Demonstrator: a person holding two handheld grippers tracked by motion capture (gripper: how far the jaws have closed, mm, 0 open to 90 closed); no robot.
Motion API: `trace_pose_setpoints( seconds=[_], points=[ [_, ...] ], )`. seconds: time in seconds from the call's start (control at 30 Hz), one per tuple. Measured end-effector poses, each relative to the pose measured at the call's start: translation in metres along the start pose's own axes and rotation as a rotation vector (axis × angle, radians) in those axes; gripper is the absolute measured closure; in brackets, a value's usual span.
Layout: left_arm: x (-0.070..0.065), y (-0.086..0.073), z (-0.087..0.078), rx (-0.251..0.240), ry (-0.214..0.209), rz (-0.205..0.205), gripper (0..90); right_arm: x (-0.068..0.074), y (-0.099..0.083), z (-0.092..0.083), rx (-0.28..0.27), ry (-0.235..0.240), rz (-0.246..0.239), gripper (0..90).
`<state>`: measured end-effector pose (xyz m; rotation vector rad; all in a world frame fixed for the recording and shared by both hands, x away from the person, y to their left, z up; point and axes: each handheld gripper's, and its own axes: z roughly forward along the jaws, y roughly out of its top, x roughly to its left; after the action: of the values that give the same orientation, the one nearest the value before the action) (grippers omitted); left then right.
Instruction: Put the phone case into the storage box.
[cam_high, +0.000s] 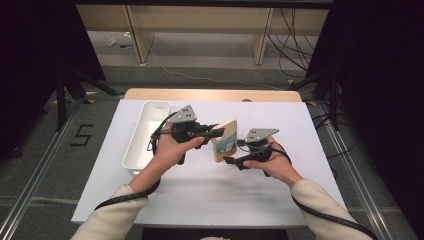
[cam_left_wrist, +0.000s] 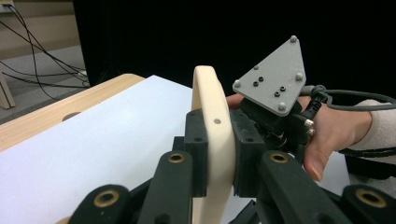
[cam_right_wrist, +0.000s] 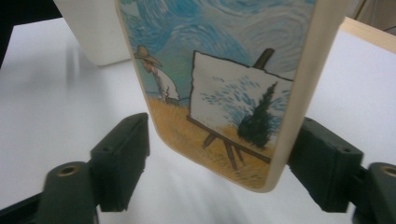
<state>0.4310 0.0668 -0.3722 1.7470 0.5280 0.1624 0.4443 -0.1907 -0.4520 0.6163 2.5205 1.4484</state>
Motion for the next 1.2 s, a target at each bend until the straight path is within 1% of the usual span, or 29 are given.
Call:
trace_pose_setpoints(
  seconds=[0.07,0.1,0.17,0.3,0.37,0.5,0.57,0.63,0.73,0.77,0.87,0.9,0.93,0.97,1.0,1.07,1.13,1.17,1.2],
  points=[
    [0.0,-0.001,0.0,-0.002,0.002,-0.001,79.3,-0.002,-0.001,0.0,-0.005,-0.002,0.005,34.6],
    [0.0,-0.001,0.001,-0.001,0.004,0.0,79.3,-0.002,-0.002,0.0,-0.002,0.005,0.012,37.1],
    [0.0,-0.001,0.001,-0.005,0.007,-0.001,79.2,-0.004,-0.003,-0.001,-0.002,0.002,0.019,45.4],
    [0.003,-0.002,0.0,-0.013,0.021,0.001,79.2,-0.008,-0.004,-0.005,-0.001,0.019,0.042,55.2],
    [0.004,-0.002,-0.002,-0.022,0.033,-0.002,79.2,-0.01,-0.005,-0.007,-0.004,0.038,0.051,59.9],
    [0.008,-0.001,-0.005,-0.046,0.057,0.001,78.5,-0.014,-0.005,-0.011,-0.009,0.082,0.054,69.5],
    [0.011,-0.001,-0.007,-0.059,0.062,-0.004,76.9,-0.014,-0.004,-0.013,-0.014,0.111,0.061,72.8],
    [0.012,-0.001,-0.008,-0.069,0.073,0.001,73.4,-0.014,-0.003,-0.015,-0.016,0.132,0.062,76.2],
    [0.015,-0.001,-0.007,-0.085,0.086,-0.001,65.2,-0.012,-0.003,-0.016,-0.019,0.166,0.07,80.4],
    [0.015,-0.002,-0.007,-0.092,0.092,-0.011,62.3,-0.012,-0.002,-0.016,-0.02,0.171,0.07,80.9],
    [0.016,-0.002,-0.006,-0.104,0.127,-0.017,51.7,-0.009,0.0,-0.017,-0.023,0.177,0.076,81.3],
    [0.015,-0.002,-0.005,-0.109,0.149,-0.016,47.6,-0.007,0.001,-0.017,-0.024,0.167,0.075,81.4],
    [0.014,-0.001,-0.005,-0.106,0.17,-0.015,41.6,-0.006,0.002,-0.018,-0.024,0.163,0.078,81.5],
    [0.013,-0.001,-0.005,-0.105,0.182,-0.023,33.8,-0.005,0.003,-0.018,-0.033,0.159,0.077,81.6],
    [0.013,0.0,-0.005,-0.103,0.194,-0.025,27.4,-0.004,0.003,-0.019,-0.035,0.153,0.085,81.6],
    [0.009,0.001,-0.004,-0.094,0.226,-0.021,16.5,-0.002,0.005,-0.019,-0.038,0.138,0.088,81.6],
    [0.006,0.002,-0.002,-0.087,0.244,-0.009,11.6,0.0,0.006,-0.019,-0.044,0.119,0.093,81.6],
    [0.005,0.003,-0.001,-0.084,0.249,-0.008,6.4,0.002,0.007,-0.018,-0.045,0.108,0.096,81.6],
    [0.003,0.003,-0.001,-0.078,0.251,0.0,3.8,0.003,0.008,-0.018,-0.046,0.099,0.096,81.6]
  ],
)
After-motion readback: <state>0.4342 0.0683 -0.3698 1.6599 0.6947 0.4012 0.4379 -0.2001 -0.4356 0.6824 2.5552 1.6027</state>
